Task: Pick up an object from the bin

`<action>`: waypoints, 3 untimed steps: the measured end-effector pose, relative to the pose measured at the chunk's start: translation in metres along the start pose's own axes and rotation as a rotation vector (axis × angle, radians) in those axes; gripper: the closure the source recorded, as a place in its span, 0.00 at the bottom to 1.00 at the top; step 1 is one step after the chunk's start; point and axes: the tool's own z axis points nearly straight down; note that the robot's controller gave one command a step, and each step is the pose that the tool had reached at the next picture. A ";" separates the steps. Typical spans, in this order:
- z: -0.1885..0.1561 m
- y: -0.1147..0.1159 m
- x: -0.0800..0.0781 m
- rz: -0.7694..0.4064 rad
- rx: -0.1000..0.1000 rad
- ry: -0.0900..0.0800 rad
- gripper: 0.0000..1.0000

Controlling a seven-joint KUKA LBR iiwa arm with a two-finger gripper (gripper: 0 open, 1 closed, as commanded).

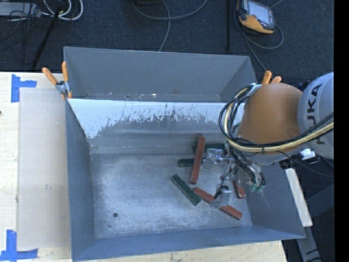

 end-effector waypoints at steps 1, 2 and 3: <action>0.109 -0.003 -0.012 0.197 -0.001 -0.003 0.00; 0.107 -0.003 -0.012 0.194 -0.002 -0.003 1.00; 0.106 -0.007 -0.008 -0.394 0.000 -0.006 1.00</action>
Offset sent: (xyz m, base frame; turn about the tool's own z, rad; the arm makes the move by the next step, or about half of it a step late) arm 0.0111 -0.0035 -0.1086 0.1966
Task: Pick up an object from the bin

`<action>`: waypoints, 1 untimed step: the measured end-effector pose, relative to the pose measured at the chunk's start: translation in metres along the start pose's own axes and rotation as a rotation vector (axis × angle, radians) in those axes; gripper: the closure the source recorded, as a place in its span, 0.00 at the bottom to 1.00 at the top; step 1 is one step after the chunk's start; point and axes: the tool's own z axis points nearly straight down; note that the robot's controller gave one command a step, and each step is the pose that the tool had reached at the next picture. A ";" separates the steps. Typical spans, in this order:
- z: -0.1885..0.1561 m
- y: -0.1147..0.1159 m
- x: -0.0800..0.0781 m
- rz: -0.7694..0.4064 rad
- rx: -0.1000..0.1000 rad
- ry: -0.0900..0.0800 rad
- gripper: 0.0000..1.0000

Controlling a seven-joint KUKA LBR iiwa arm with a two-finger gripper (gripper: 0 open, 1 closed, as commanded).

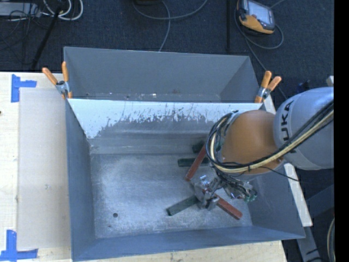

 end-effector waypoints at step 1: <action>0.001 0.000 0.001 0.003 -0.001 0.004 0.00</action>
Offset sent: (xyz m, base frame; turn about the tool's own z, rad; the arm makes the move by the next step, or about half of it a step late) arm 0.0000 0.0000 0.0000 0.0000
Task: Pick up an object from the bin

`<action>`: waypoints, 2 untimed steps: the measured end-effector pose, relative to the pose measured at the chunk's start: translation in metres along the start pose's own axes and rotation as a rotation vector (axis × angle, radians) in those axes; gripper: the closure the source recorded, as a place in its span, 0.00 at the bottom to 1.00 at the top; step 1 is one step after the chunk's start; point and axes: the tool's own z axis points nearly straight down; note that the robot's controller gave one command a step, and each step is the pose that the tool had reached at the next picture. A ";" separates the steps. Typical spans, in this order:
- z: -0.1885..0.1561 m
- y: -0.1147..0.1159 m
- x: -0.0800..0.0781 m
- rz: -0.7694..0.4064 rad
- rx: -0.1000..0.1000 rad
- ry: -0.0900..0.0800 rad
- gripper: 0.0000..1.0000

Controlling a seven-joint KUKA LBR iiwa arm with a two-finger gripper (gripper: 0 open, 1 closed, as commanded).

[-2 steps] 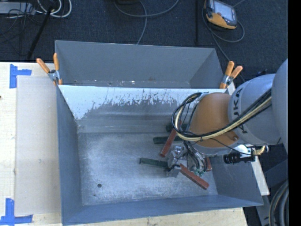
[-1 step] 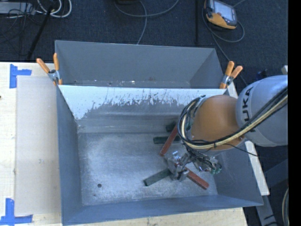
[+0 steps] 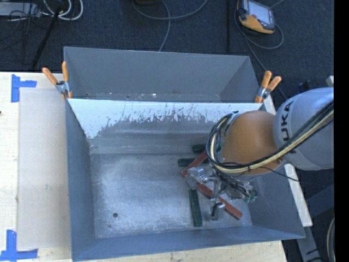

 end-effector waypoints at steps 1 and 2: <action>-0.066 -0.046 0.017 0.018 0.005 -0.004 0.00; 0.005 -0.008 0.024 0.080 -0.003 0.002 0.00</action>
Offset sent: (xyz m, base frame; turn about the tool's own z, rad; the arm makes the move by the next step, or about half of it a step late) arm 0.0003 -0.0459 0.0629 0.0117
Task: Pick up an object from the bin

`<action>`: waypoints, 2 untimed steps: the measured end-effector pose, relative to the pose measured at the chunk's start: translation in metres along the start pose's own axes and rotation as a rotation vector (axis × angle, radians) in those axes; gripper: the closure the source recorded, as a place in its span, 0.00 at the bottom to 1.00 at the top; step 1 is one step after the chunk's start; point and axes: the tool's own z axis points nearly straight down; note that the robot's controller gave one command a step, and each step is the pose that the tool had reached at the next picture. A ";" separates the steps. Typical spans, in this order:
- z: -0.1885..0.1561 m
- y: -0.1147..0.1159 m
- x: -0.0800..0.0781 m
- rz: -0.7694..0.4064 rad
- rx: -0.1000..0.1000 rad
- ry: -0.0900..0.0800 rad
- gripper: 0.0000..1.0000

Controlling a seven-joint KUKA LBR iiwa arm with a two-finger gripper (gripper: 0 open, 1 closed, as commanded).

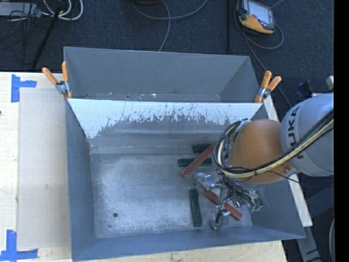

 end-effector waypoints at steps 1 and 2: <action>-0.004 -0.084 0.015 0.200 0.005 -0.006 0.00; -0.077 -0.119 -0.024 0.252 0.008 -0.013 0.00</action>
Offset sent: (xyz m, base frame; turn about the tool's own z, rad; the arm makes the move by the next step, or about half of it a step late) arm 0.0097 -0.0833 0.0030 0.1993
